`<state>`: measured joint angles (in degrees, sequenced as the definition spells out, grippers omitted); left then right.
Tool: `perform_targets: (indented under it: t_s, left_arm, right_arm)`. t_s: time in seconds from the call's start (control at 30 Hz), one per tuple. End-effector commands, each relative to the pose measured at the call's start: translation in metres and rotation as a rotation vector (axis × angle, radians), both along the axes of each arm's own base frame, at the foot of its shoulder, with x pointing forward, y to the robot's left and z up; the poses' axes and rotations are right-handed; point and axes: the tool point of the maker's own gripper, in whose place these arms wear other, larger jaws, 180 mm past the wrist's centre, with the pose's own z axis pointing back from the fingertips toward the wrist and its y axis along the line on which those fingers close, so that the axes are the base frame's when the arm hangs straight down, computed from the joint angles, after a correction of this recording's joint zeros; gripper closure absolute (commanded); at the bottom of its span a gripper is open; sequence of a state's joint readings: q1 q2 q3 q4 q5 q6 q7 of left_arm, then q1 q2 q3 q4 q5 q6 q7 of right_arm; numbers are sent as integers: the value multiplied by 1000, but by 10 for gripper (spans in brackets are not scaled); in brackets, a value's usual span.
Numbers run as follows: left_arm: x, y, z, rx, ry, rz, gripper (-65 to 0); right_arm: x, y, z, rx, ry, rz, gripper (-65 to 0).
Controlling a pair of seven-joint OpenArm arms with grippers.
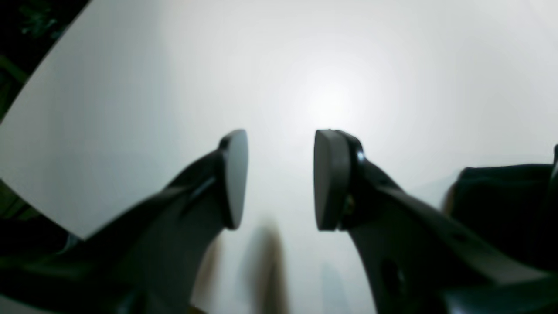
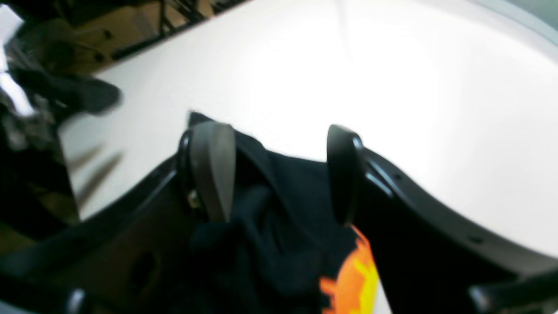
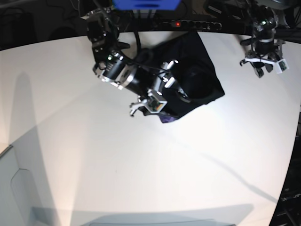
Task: Fold the T-shirt properly
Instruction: 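Release the left gripper and drag the bundle with the right gripper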
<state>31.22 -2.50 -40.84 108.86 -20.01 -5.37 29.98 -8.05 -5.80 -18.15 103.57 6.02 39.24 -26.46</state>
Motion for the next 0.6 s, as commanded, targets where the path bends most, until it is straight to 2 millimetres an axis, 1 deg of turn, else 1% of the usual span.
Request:
perform_targets:
  t_s: [0.0,0.07,0.17,0.23,0.3,0.43,0.57]
  left_arm:
    - [4,4,12,27,-35,-4,-243]
    - [6,6,14,39,-36,-12,-243]
    - [7,7,16,43,-39,-15,-243]
    - [8,7,17,44,-42,-15,-243]
    - [8,7,17,47,-42,-15,-243]
    - [10,8,18,51,-46,-17,-243]
    - [12,11,22,63,-48,-26,-243]
  right_arm:
    - [-1,3,5,28,-11,16,-344]
    - [-6,4,-12,12,33,27,-345]
    - [-24,11,-39,-17,104,69,-347]
    - [-42,19,-52,-47,130,134,-347]
    - [-58,24,-57,-76,124,199,-344]
    - [-99,33,-68,-146,106,366,-344]
    - [-113,37,-59,-164,50,449,-344]
